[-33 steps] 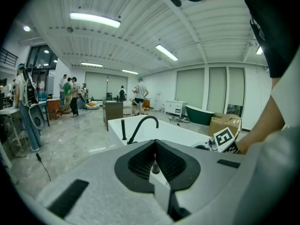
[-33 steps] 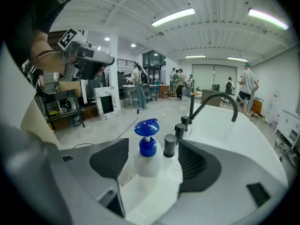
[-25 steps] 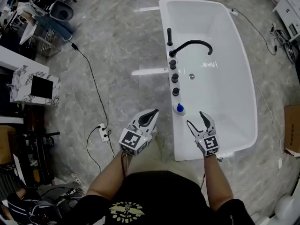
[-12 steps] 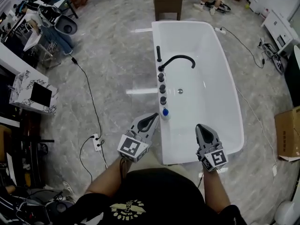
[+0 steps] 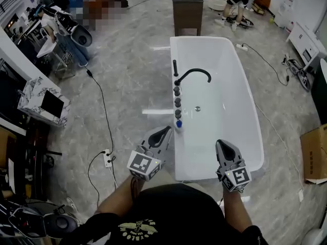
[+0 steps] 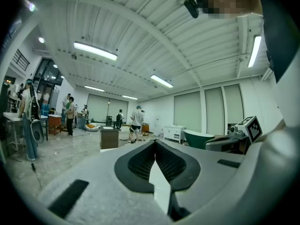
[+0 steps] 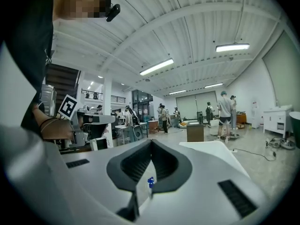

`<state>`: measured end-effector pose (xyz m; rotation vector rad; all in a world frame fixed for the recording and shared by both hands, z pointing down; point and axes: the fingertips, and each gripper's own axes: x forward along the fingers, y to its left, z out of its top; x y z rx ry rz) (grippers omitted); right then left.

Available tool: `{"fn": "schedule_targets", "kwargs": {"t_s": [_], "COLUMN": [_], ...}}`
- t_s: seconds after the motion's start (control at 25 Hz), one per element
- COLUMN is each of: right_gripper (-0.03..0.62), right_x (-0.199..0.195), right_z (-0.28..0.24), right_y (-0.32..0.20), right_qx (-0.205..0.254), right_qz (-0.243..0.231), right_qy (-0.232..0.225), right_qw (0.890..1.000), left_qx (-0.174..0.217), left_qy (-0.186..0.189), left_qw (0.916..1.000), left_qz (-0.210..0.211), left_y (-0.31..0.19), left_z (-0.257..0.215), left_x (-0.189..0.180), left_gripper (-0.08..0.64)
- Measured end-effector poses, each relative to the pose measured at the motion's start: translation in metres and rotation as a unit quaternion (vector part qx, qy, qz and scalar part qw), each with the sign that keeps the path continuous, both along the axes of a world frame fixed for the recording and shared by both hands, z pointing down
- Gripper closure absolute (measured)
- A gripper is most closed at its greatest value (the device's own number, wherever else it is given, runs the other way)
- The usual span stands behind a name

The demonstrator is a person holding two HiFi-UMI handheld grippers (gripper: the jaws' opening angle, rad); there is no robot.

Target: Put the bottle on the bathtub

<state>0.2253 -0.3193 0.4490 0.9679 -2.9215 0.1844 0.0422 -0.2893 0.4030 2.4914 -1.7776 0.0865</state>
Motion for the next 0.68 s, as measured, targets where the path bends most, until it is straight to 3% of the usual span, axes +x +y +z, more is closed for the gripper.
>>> {"fn": "schedule_targets", "kwargs": {"t_s": [0.24, 0.44, 0.68], "right_gripper": [0.581, 0.581, 0.581], "right_x": [0.003, -0.02, -0.043], "right_z": [-0.011, -0.017, -0.026], "right_y": [0.013, 0.031, 0.02], "right_qx": [-0.001, 0.0, 0.008], "right_qz": [-0.02, -0.035, -0.032], "right_qy": [-0.025, -0.022, -0.014], "right_qw": [1.0, 0.999, 0.999], "left_qx": [0.001, -0.003, -0.005], "left_qy": [-0.011, -0.023, -0.03], "left_qw": [0.9995, 0.9992, 0.9991], "left_qz": [-0.03, -0.032, -0.028], "left_y": [0.026, 0.047, 0.038], "left_z": [-0.014, -0.019, -0.028], "left_x": [0.002, -0.008, -0.028], "left_gripper": [0.551, 0.551, 0.551]}}
